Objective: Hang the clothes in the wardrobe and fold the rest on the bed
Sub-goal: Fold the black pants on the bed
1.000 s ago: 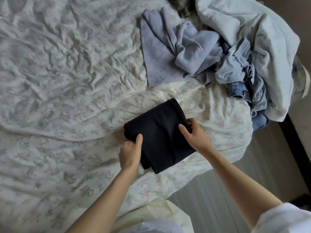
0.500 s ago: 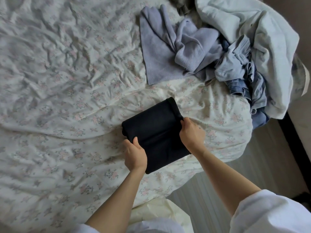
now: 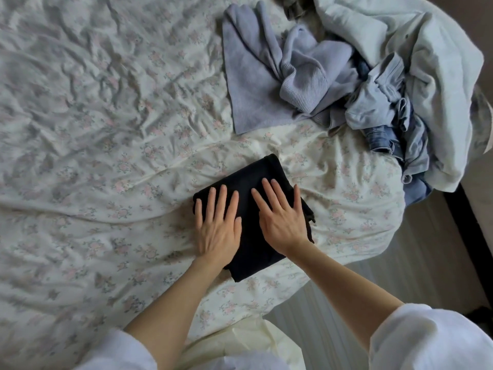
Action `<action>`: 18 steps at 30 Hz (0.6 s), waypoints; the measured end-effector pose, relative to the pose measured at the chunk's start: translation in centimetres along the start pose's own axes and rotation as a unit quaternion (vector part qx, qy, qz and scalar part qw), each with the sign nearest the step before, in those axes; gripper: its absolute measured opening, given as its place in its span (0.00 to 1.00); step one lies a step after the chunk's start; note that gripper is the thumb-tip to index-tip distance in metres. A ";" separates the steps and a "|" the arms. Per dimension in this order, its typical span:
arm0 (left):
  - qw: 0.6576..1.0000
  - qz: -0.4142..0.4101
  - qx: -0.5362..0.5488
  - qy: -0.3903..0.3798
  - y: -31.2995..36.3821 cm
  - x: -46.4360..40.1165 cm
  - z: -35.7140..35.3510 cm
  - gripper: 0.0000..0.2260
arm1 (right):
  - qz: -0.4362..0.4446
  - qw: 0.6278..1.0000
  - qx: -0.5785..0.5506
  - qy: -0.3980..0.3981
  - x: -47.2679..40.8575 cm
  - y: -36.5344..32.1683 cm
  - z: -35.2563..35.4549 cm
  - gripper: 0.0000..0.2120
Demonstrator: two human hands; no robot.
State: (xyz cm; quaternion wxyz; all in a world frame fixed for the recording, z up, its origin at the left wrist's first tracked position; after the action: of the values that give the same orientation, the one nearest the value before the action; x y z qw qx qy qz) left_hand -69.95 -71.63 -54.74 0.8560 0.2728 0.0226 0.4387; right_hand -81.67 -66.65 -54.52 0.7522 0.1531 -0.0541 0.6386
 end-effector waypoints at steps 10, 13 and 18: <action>0.920 0.269 0.283 -0.032 -8.4 -0.1 -0.1 0.36 | -0.120 0.973 -0.174 -0.089 1.5 5.8 -4.0 0.30; 0.845 0.347 0.403 0.062 -8.8 1.3 0.2 0.35 | -0.136 0.969 -0.189 -0.086 0.9 6.6 -3.6 0.32; 0.779 0.355 0.508 0.091 -4.7 2.8 -2.3 0.43 | -0.111 0.969 -0.211 -0.065 -0.7 5.0 -2.7 0.36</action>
State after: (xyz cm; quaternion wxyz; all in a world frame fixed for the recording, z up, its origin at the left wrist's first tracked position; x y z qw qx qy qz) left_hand -65.40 -70.70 -58.47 0.3704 0.6155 0.2216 0.6594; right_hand -86.95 -65.79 -56.46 0.8284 0.0375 -0.2190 0.5142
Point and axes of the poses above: each hand's wrist, its own x-axis away from the middle knuckle, its own z-axis out of the back of the hand, y = z × x, the point moved 8 cm from there along -x, towards the middle knuckle, and after that the axes turned 14 degrees about x, right-handed, at the moved point
